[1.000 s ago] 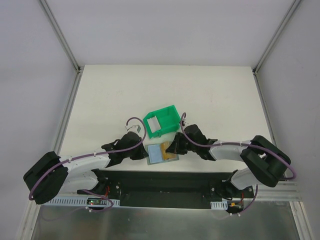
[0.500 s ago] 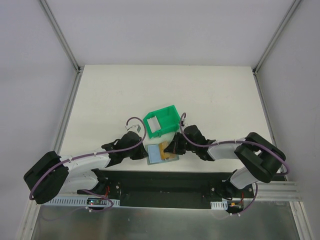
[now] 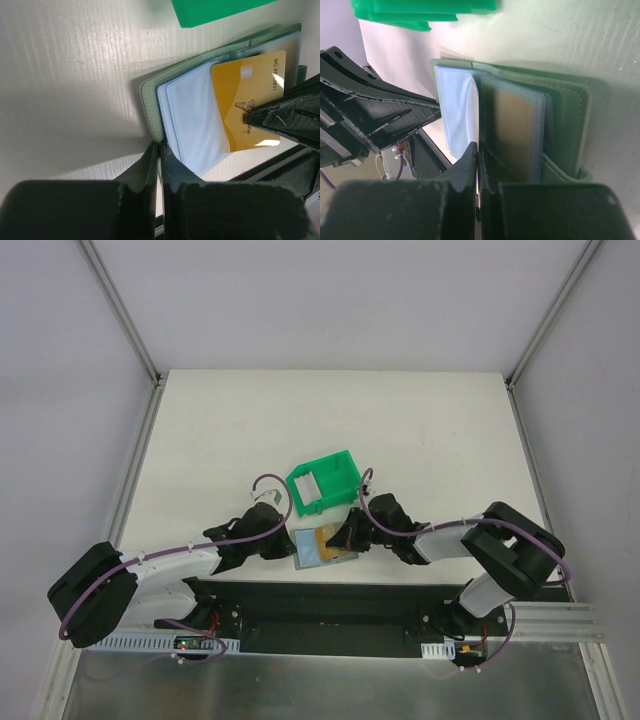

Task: Put the credit cards into the card holder
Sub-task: Insert the credit card into the card holder.

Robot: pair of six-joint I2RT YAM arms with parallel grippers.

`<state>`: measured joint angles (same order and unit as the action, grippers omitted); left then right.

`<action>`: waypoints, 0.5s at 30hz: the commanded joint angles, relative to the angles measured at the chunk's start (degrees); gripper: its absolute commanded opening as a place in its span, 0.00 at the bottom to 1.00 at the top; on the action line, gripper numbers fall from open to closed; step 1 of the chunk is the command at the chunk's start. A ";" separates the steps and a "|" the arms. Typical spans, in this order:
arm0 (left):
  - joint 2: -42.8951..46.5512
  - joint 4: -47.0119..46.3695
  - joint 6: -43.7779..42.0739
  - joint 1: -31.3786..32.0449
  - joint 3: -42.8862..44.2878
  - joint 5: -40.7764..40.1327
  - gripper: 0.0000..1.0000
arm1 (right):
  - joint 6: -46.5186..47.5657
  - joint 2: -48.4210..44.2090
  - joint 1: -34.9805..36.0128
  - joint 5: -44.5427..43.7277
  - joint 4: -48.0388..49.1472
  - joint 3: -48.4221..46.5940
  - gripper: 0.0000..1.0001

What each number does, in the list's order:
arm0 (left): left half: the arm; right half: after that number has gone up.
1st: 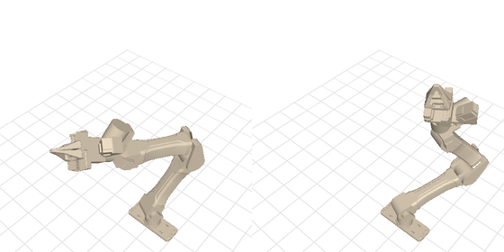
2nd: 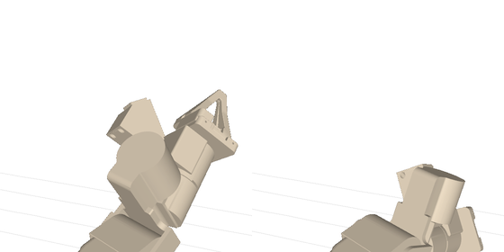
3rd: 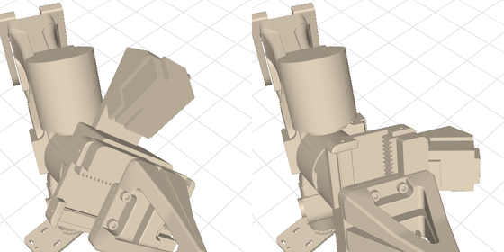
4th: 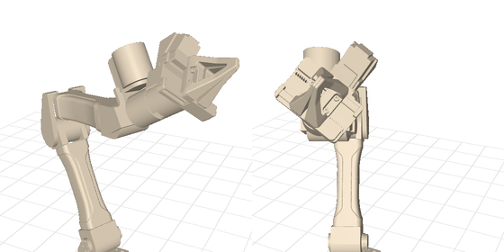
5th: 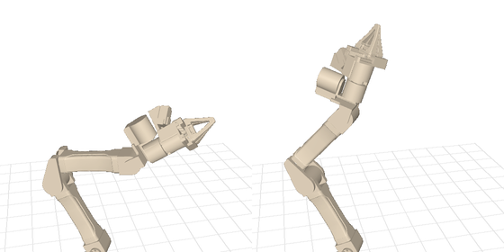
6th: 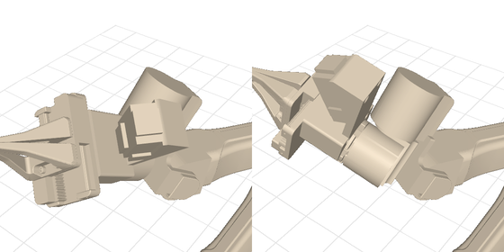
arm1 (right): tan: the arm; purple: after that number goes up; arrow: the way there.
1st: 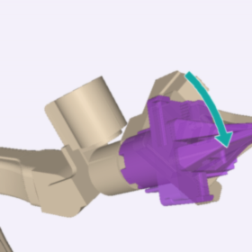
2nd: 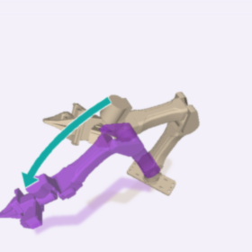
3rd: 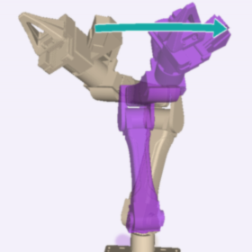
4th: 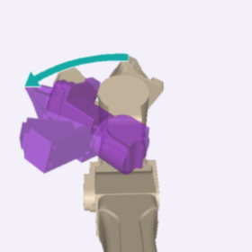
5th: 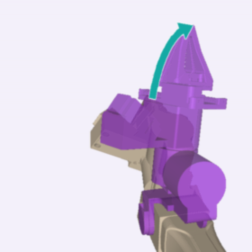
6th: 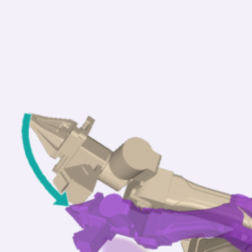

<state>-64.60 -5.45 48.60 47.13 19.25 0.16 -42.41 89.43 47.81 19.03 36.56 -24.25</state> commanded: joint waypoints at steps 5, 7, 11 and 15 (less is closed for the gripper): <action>-0.70 1.15 1.15 -0.38 0.09 0.36 0.00 | -0.83 -3.47 0.88 -0.65 -2.01 2.72 0.01; -0.53 1.15 1.41 -0.38 0.00 0.19 0.00 | -0.92 -4.17 0.88 -1.53 -4.20 2.54 0.00; -0.44 1.15 1.59 -0.29 0.09 0.28 0.00 | -1.35 -4.79 0.88 -3.55 -6.76 2.54 0.01; -0.35 1.15 1.67 -0.38 0.27 0.28 0.00 | -2.23 -4.61 0.79 -4.52 -8.60 2.10 0.00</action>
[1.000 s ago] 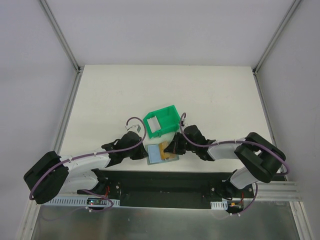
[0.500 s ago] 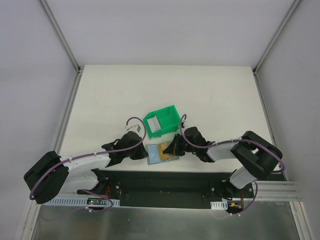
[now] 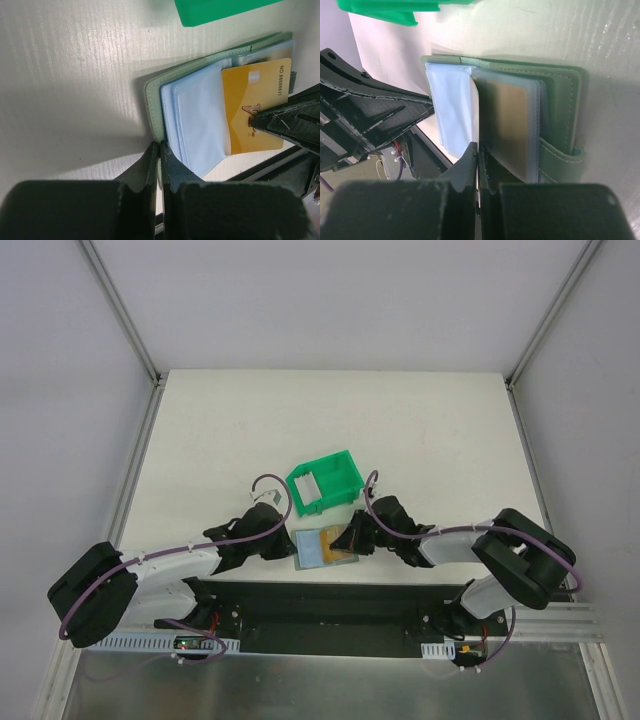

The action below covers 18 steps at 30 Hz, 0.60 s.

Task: Put the credit cards into the card holder
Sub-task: Insert the credit card into the card holder.

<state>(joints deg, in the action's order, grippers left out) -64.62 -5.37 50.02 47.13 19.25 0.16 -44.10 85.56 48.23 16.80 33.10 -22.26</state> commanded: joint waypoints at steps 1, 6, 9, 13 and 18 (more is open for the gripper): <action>-0.51 1.06 0.34 -0.29 0.27 0.36 0.00 | -0.64 -0.83 0.38 -2.64 -5.50 0.03 0.00; -0.59 1.06 0.34 -0.38 0.35 0.45 0.00 | -0.47 -0.31 0.90 -2.12 -5.77 -0.67 0.00; -0.86 1.06 0.25 -0.29 0.44 0.36 0.00 | -0.99 1.53 0.90 -0.37 -5.68 -1.73 0.00; -0.68 1.15 0.34 -0.29 0.53 0.28 0.00 | -1.17 2.86 0.99 1.92 -5.07 -2.61 0.00; -0.68 1.15 0.61 -0.29 0.18 0.19 0.00 | -2.31 -0.12 0.99 0.35 -5.07 -1.12 0.00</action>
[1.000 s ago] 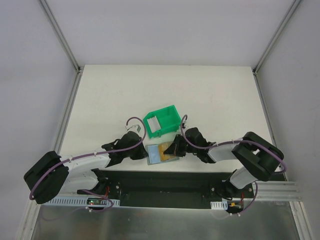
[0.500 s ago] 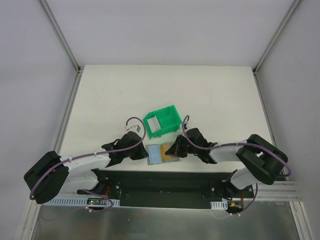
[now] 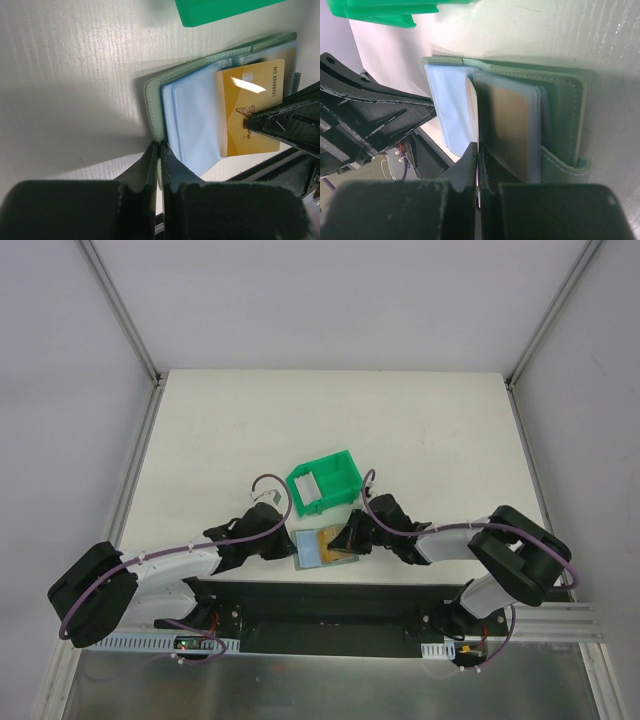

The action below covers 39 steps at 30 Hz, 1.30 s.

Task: Put the credit cards into the card holder
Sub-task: Insert the credit card into the card holder.

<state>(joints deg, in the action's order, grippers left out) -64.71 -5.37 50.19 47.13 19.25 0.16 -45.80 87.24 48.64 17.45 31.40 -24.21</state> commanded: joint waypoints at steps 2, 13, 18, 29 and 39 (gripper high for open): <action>-0.51 1.15 0.43 -0.29 0.09 0.19 0.00 | -0.95 -3.39 0.49 -1.37 -3.62 1.70 0.00; -0.33 0.71 -0.10 -0.29 0.44 0.54 0.00 | 0.45 1.61 1.45 -0.31 -0.28 -1.10 0.03; 0.28 0.62 0.08 -0.29 0.18 0.10 0.00 | 1.33 3.02 2.33 0.12 -0.99 -3.12 0.05; -0.24 0.62 -0.71 -0.29 0.53 0.45 0.00 | 10.20 -4.71 2.33 -8.57 -18.03 -7.17 0.29; -1.21 0.53 -1.15 -0.38 1.23 0.98 0.00 | 11.44 -0.94 3.30 -6.12 -19.80 -11.38 0.30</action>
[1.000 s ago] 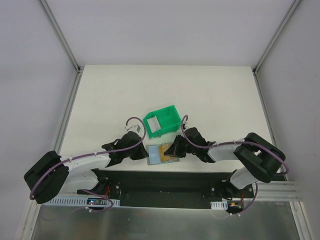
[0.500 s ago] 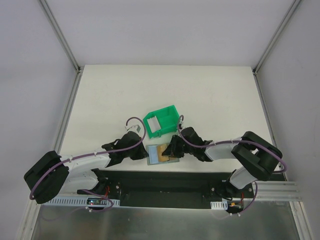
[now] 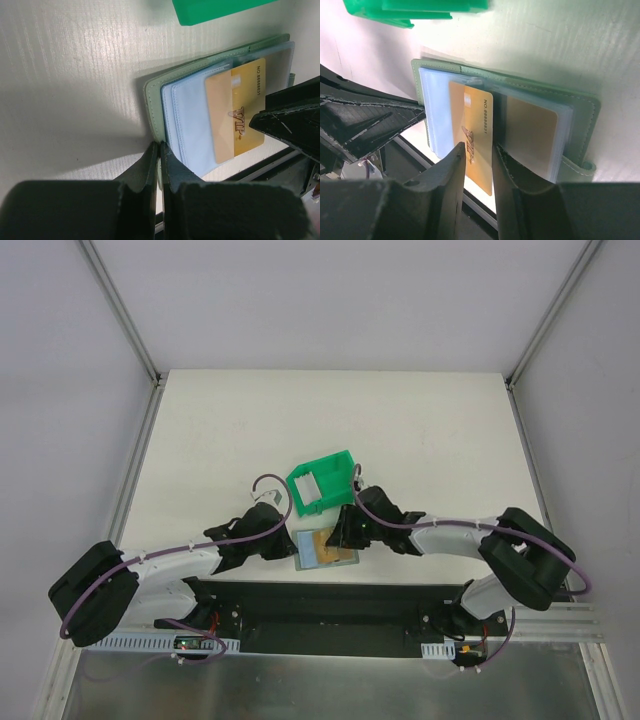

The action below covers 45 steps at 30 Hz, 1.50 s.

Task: Put the credit cards into the card holder
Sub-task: Insert the credit card into the card holder.

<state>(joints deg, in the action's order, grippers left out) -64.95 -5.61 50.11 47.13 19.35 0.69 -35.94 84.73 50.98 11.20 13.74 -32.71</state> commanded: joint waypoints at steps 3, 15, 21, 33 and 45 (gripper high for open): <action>-0.97 0.69 -0.98 -0.29 1.04 0.54 0.00 | 1.84 2.63 1.84 1.62 -2.13 -4.37 0.30; -1.32 0.42 -1.24 -0.29 1.39 0.81 0.00 | 1.31 7.20 4.83 4.35 -4.42 -11.14 0.27; -1.32 0.24 -1.15 -0.29 1.30 0.81 0.00 | 3.24 6.95 4.83 3.57 -6.96 -12.90 0.29; 0.08 0.25 -1.68 -0.29 0.60 0.28 0.00 | 12.21 -3.86 3.34 -9.78 -20.84 -15.89 0.42; 0.96 0.24 -1.59 -0.29 0.25 0.01 0.00 | 19.42 -4.85 -4.49 -5.33 -26.92 -22.74 0.45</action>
<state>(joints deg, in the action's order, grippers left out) -64.90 -5.65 49.89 47.13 19.57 1.06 -20.08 77.67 46.68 1.56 -10.24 -51.53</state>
